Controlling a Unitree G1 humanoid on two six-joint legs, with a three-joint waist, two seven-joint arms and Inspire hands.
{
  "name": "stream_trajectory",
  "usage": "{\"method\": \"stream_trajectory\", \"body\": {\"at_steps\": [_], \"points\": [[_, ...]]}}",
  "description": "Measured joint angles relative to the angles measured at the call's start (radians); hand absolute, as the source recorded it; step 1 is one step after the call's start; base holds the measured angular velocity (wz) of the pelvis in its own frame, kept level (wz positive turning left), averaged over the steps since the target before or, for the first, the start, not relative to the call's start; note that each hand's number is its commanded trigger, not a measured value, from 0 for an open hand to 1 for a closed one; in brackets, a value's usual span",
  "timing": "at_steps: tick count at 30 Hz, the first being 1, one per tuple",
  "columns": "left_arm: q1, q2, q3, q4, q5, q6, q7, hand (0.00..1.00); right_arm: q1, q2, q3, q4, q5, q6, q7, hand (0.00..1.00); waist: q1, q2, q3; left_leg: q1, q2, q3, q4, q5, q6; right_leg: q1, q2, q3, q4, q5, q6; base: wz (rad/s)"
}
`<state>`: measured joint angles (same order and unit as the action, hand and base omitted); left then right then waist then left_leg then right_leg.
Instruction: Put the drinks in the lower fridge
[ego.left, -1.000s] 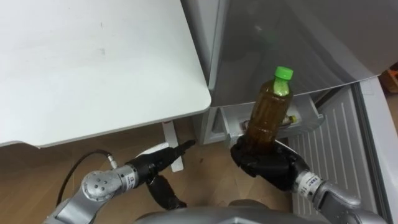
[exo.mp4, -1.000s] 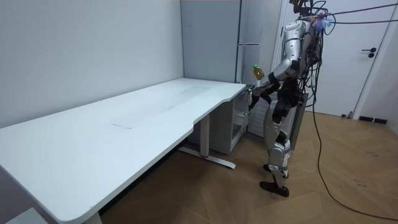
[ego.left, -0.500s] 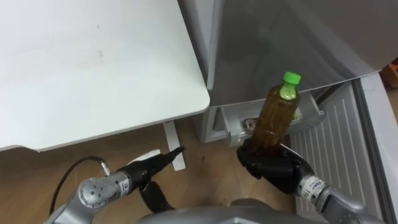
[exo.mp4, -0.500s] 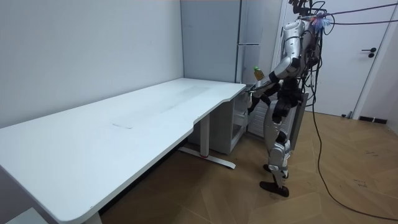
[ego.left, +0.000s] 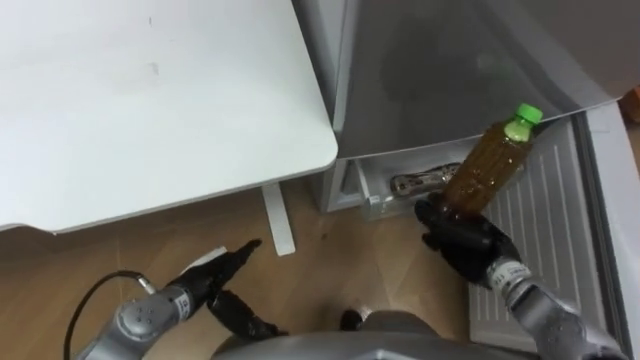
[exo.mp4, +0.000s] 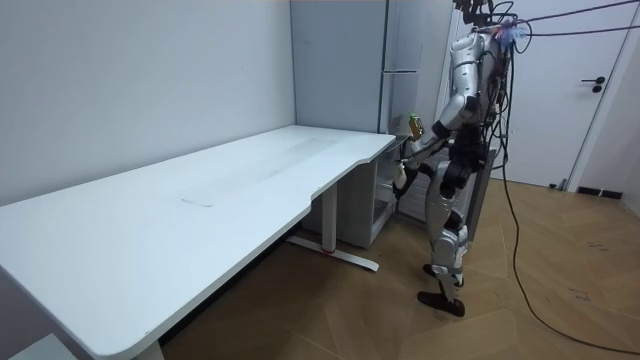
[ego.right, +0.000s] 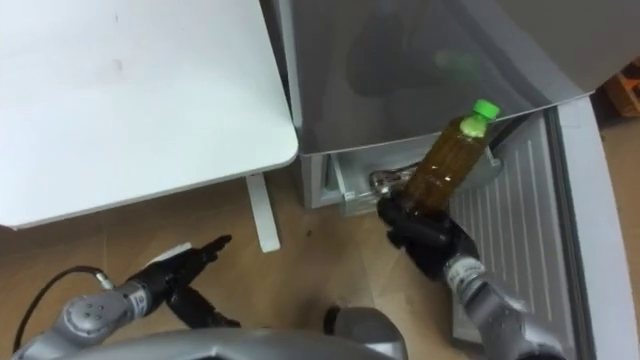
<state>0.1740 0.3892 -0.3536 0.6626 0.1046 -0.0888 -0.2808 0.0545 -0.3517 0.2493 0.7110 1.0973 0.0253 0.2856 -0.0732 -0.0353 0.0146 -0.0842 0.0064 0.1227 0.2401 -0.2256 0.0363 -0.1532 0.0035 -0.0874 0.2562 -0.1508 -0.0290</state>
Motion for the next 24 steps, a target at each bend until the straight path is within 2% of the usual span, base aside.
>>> {"method": "stream_trajectory", "body": {"at_steps": [2, 8, 12, 14, 17, 19, 24], "points": [[-0.049, -0.026, -0.001, 0.109, -0.049, 0.001, 0.040, 0.00, -0.074, 0.006, -0.007, 0.091, 0.065, -0.003, -0.064, 1.00, 0.004, 0.008, -0.0006, -0.021, 0.002, -0.002, 0.006, 0.000, 0.001, -0.018, -0.003, -0.007, 0.005, 0.001, 0.001, 0.07], [-0.100, -0.074, 0.039, 0.242, -0.073, 0.001, 0.108, 0.00, -0.166, 0.023, -0.041, 0.215, 0.205, -0.018, -0.152, 1.00, 0.056, 0.014, -0.0015, -0.066, 0.002, -0.003, 0.019, 0.001, 0.000, -0.063, -0.006, -0.036, 0.017, 0.003, -0.003, 0.00], [-0.108, -0.076, 0.046, 0.274, -0.106, 0.003, 0.133, 0.00, -0.192, 0.024, -0.045, 0.240, 0.299, -0.023, -0.187, 1.00, 0.076, 0.014, -0.0005, -0.087, 0.002, -0.012, 0.019, 0.007, 0.000, -0.083, -0.018, -0.055, 0.020, 0.006, -0.007, 0.02], [-0.115, -0.091, 0.083, 0.300, -0.115, 0.007, 0.144, 0.00, -0.221, 0.037, -0.077, 0.264, 0.327, -0.023, -0.205, 1.00, 0.083, 0.012, 0.0007, -0.112, -0.001, -0.020, 0.023, 0.013, 0.002, -0.104, -0.026, -0.069, 0.028, 0.006, -0.007, 0.17], [-0.107, -0.102, 0.121, 0.311, -0.158, 0.019, 0.162, 0.00, -0.264, 0.043, -0.120, 0.323, 0.333, -0.023, -0.231, 1.00, 0.091, 0.009, 0.0043, -0.128, -0.003, -0.019, 0.033, 0.015, 0.004, -0.115, -0.032, -0.081, 0.037, 0.006, -0.007, 0.10], [-0.108, -0.102, 0.137, 0.310, -0.184, 0.021, 0.174, 0.00, -0.293, 0.042, -0.145, 0.356, 0.340, -0.023, -0.249, 1.00, 0.106, 0.001, 0.0085, -0.152, -0.006, -0.016, 0.039, 0.019, 0.006, -0.146, -0.037, -0.080, 0.056, 0.006, -0.007, 0.02], [-0.114, -0.103, 0.164, 0.307, -0.213, 0.055, 0.219, 0.00, -0.358, 0.040, -0.174, 0.390, 0.356, -0.017, -0.303, 1.00, 0.110, -0.013, 0.0164, -0.243, -0.020, -0.016, 0.066, 0.036, 0.013, -0.244, -0.059, -0.081, 0.105, 0.005, -0.008, 0.08]]}}
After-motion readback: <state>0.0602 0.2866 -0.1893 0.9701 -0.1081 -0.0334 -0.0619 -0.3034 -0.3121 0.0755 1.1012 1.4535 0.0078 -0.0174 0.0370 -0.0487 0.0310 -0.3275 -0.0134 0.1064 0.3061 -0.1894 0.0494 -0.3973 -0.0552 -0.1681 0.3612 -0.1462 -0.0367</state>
